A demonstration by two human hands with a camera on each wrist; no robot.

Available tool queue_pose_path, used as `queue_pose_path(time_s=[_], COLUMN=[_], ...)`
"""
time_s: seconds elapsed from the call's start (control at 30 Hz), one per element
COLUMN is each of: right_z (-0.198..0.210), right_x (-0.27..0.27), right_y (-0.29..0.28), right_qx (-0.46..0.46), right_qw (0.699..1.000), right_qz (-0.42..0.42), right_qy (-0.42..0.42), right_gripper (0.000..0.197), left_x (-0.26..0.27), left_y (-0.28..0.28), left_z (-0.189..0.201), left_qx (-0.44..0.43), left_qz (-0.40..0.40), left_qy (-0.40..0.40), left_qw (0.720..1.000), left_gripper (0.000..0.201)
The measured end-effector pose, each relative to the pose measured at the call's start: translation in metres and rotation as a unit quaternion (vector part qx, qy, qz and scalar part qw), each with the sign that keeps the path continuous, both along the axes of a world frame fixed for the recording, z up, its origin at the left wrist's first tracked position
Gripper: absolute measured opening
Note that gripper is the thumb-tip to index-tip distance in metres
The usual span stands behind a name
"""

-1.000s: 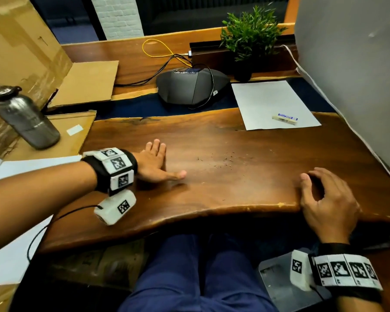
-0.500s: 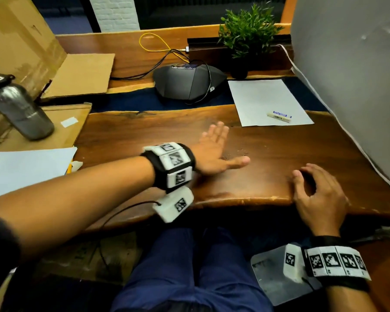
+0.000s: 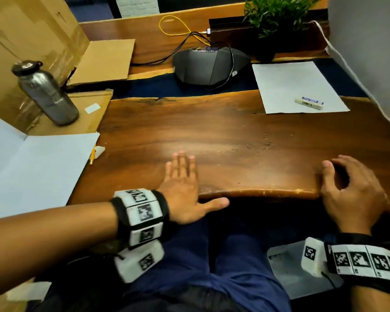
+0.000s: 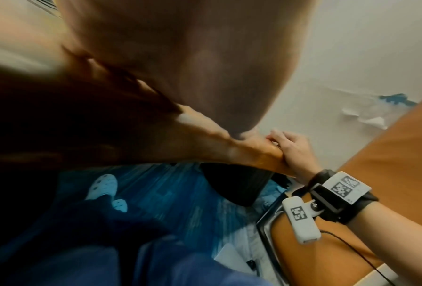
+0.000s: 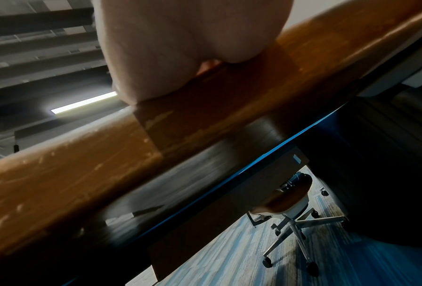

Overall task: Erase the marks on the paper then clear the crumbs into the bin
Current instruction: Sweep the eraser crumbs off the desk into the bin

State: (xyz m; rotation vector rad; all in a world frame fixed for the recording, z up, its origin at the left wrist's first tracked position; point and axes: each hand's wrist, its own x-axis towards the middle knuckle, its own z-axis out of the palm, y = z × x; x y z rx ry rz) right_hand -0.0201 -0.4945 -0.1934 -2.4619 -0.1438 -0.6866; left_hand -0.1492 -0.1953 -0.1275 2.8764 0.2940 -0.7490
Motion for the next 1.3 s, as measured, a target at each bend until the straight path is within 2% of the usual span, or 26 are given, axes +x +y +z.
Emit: queue_pose_path(time_s=[0.1, 0.17, 0.23, 0.33, 0.4, 0.5, 0.57, 0.63, 0.83, 0.93, 1.03, 1.13, 1.23, 1.3], right_z=[0.002, 0.002, 0.002, 0.001, -0.001, -0.002, -0.003, -0.003, -0.001, -0.001, -0.001, -0.002, -0.004, -0.005], right_x=[-0.001, -0.002, -0.001, -0.001, 0.000, 0.001, 0.001, 0.001, 0.000, 0.000, -0.001, 0.000, 0.003, 0.003], right_y=[0.000, -0.001, -0.002, -0.002, -0.001, -0.001, -0.002, -0.002, -0.001, -0.002, -0.003, -0.002, -0.002, -0.003], right_qx=[0.002, -0.001, -0.004, 0.000, 0.003, 0.006, 0.004, 0.001, 0.003, 0.004, 0.003, 0.004, 0.007, 0.007], right_qw=[1.000, 1.000, 1.000, 1.000, 1.000, 1.000, 1.000, 1.000, 1.000, 1.000, 1.000, 1.000, 1.000, 1.000], right_qz=[0.001, 0.006, 0.012, 0.009, 0.003, 0.002, 0.002, 0.006, 0.005, 0.013, 0.015, 0.008, 0.012, 0.011], right_qy=[0.003, 0.006, 0.008, 0.004, 0.000, -0.003, -0.002, -0.006, -0.009, -0.013, -0.009, -0.005, -0.011, -0.013], right_gripper=[0.041, 0.042, 0.043, 0.041, 0.040, 0.038, 0.038, 0.040, 0.041, 0.041, 0.041, 0.044, 0.043, 0.042], left_x=[0.039, 0.060, 0.069, 0.048, 0.017, -0.025, -0.028, -0.010, 0.073, 0.091, 0.082, 0.046, 0.011, 0.003], left_y=[-0.037, -0.052, -0.050, -0.021, 0.004, 0.027, 0.026, 0.016, -0.063, -0.082, -0.058, -0.015, 0.015, 0.021], left_z=[0.002, 0.009, 0.019, 0.033, 0.034, 0.022, 0.014, 0.010, 0.009, 0.016, 0.024, 0.033, 0.034, 0.025], left_qx=[-0.046, -0.092, -0.101, -0.066, -0.022, 0.020, 0.012, -0.004, -0.093, -0.135, -0.122, -0.063, -0.027, -0.032], left_qz=[-0.071, -0.088, -0.078, -0.023, 0.022, 0.064, 0.070, 0.057, -0.072, -0.094, -0.127, -0.230, -0.381, -0.440], left_qy=[-0.023, -0.040, -0.075, -0.117, -0.096, 0.003, 0.027, 0.016, 0.014, -0.028, -0.088, -0.105, -0.080, -0.060], left_qw=[0.996, 0.991, 0.989, 0.991, 0.995, 0.998, 0.997, 0.998, 0.993, 0.986, 0.980, 0.965, 0.921, 0.895], left_gripper=[0.122, 0.114, 0.114, 0.120, 0.124, 0.128, 0.130, 0.132, 0.124, 0.125, 0.116, 0.113, 0.101, 0.096])
